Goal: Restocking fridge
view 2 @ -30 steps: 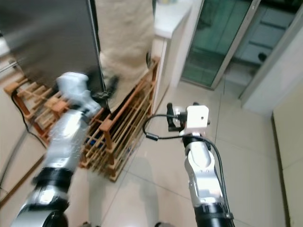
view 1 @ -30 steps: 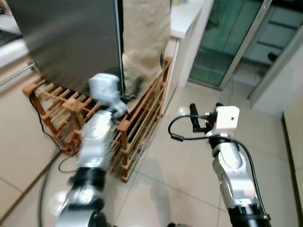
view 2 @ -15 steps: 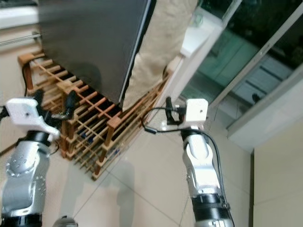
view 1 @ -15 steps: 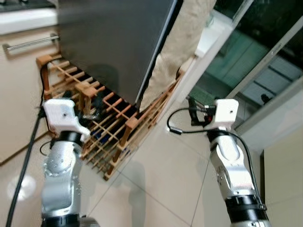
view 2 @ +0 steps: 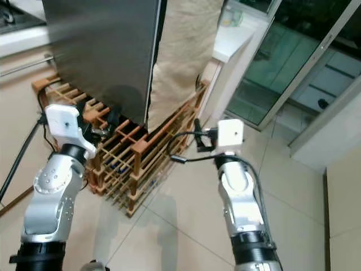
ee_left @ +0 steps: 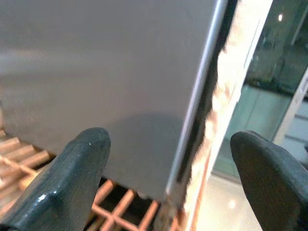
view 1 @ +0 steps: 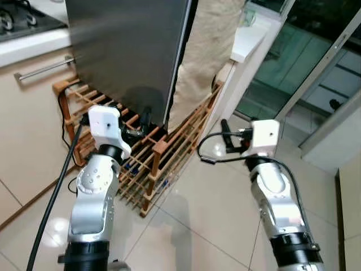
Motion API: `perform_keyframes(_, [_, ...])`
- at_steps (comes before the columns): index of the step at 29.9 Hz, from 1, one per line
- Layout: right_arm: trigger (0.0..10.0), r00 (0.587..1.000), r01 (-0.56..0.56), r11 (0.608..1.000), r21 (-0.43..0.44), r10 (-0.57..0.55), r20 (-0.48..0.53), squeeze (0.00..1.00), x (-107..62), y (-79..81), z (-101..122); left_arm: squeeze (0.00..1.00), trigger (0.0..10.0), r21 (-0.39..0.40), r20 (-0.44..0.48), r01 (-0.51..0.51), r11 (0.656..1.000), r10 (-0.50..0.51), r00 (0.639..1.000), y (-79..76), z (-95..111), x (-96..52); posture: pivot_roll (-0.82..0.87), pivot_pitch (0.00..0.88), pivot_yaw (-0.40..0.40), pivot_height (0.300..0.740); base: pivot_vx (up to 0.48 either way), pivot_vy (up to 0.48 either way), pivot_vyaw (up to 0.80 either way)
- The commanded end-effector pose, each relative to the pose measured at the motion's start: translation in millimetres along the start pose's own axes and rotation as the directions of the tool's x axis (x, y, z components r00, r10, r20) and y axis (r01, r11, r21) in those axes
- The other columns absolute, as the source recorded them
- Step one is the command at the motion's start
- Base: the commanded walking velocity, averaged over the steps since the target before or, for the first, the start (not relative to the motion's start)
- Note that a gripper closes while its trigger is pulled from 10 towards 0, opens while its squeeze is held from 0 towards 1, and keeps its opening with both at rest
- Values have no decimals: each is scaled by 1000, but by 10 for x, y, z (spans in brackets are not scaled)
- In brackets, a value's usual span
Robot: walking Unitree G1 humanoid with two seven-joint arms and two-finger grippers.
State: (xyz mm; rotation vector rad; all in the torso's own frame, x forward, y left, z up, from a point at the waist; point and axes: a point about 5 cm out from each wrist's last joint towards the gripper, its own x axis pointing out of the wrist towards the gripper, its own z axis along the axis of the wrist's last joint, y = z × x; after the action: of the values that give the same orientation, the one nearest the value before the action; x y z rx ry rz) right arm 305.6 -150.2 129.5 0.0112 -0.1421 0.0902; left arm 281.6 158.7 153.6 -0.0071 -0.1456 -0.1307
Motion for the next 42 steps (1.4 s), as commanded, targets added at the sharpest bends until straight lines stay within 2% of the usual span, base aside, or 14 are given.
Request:
perform_keyframes(1, [10000,998,55,998,-9,-54,32,922,-58,-172,56,0,10000,8,33,-34,999,34,999,62,56,-70,80,0,-125,740,0,0,0])
perform_keyframes(3, [10000,994,101,995,-29,-99,44,922,-170,-305,67,0,10000,66,37,-62,996,60,998,181,33,-268,69,0,-117,740,0,0,0])
perform_keyframes(5, [10000,992,115,993,-38,-113,48,922,-202,-342,71,0,10000,67,31,-69,995,67,997,203,25,-307,69,0,-117,740,0,0,0])
perform_keyframes(7, [10000,987,160,986,-49,-157,45,925,-303,-437,47,0,10000,95,16,-18,995,16,1000,167,8,-343,67,0,-117,740,0,0,0])
perform_keyframes(9, [10000,981,196,979,-52,-195,25,922,-367,-483,-7,0,10000,133,10,25,991,-27,1000,115,0,-311,65,0,-114,740,0,0,0])
perform_keyframes(12, [10000,978,208,977,-43,-209,-6,929,-380,-467,-70,0,10000,137,7,37,990,-38,999,83,4,-215,64,0,-113,740,0,0,0])
perform_keyframes(17, [10000,987,159,985,-66,-160,-10,922,-288,-344,-56,0,10000,116,14,75,990,-77,997,-15,38,-91,38,0,-85,740,0,0,-480])
perform_keyframes(23, [10000,991,136,989,-60,-136,0,918,-239,-292,-27,0,10000,101,27,80,992,-83,996,-72,49,-72,37,0,-85,740,0,0,0])
perform_keyframes(28, [10000,994,107,993,-56,-108,-8,922,-237,-246,-46,0,10000,17,-41,40,999,-39,998,-53,-115,-88,32,0,-81,740,0,0,0])
perform_keyframes(35, [10000,995,102,993,-54,-103,-19,918,-244,-191,-82,0,10000,0,-44,101,995,-101,994,-189,-131,59,-1,0,-41,740,0,0,0])
perform_keyframes(42, [10000,992,125,991,-44,-126,-6,918,-308,-185,-55,0,10000,-1,-26,106,994,-106,994,-185,-98,113,-40,0,-10,740,0,0,0])
